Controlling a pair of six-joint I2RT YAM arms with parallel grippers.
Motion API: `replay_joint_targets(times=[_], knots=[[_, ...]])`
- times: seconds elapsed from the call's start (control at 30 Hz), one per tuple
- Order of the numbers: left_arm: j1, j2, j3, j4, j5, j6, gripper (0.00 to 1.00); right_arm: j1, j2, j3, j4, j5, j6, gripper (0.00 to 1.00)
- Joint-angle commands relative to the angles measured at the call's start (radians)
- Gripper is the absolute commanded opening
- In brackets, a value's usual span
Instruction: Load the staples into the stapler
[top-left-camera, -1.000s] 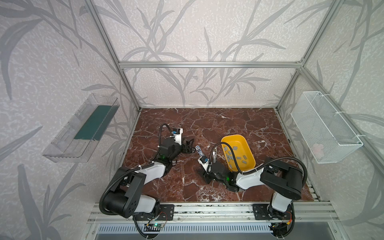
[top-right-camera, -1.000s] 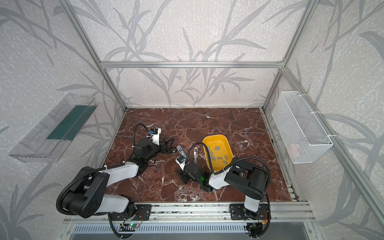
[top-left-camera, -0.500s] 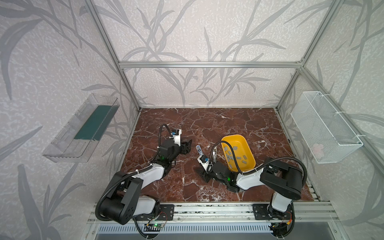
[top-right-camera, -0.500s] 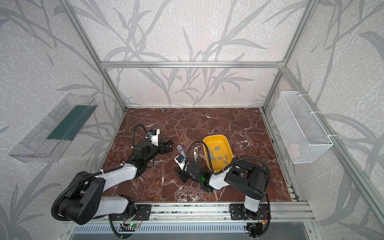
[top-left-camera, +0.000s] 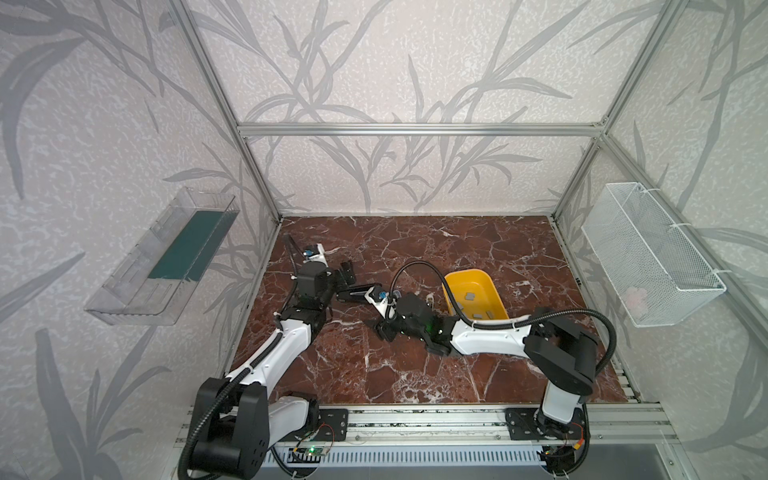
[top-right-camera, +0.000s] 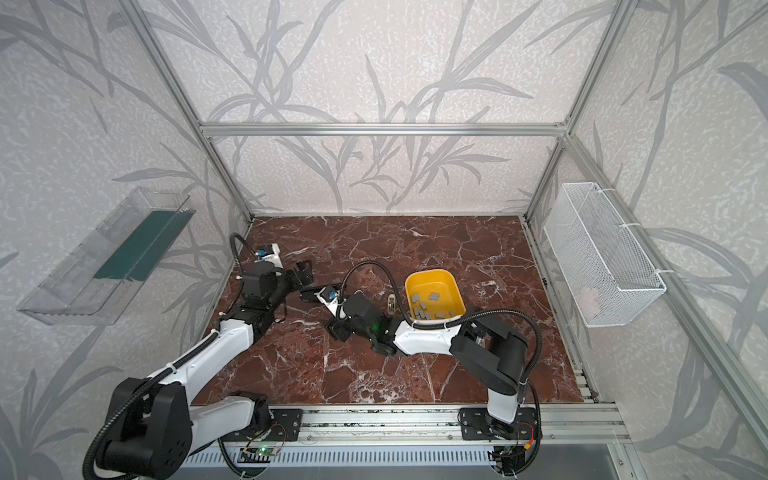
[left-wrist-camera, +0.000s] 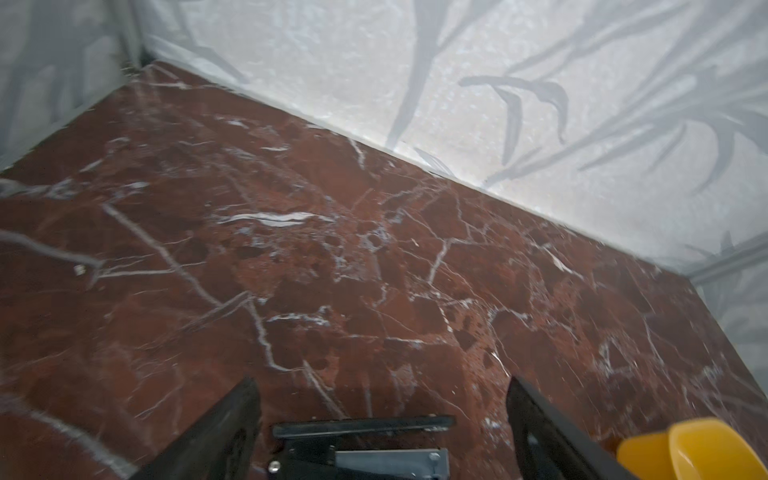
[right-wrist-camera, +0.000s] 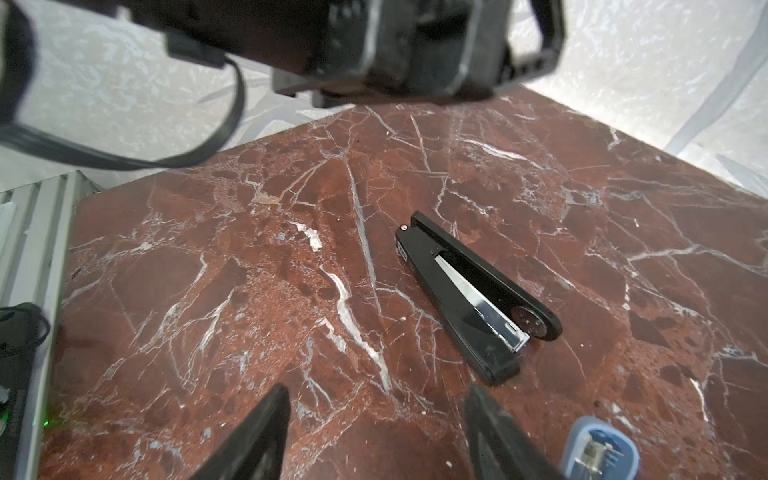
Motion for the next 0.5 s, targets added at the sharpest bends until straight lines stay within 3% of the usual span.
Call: replay_joint_targets(times=[0.0, 0.17, 0.3, 0.47], knots=[[0.05, -0.022, -0.061, -0.054, -0.02, -0.105, 0.94, -0.048, 0.061, 0.088, -0.178, 0.0, -0.057, 0.75], [0.071, -0.041, -0.096, -0.048, -0.01, -0.136, 0.96, -0.141, 0.117, 0.258, -0.359, -0.096, -0.092, 0.81], [0.072, -0.058, -0.126, -0.015, 0.02, -0.154, 0.96, -0.17, 0.199, 0.412, -0.53, -0.161, -0.235, 0.62], [0.074, -0.055, -0.129, -0.011, 0.042, -0.171, 0.96, -0.203, 0.31, 0.585, -0.671, -0.202, -0.326, 0.55]])
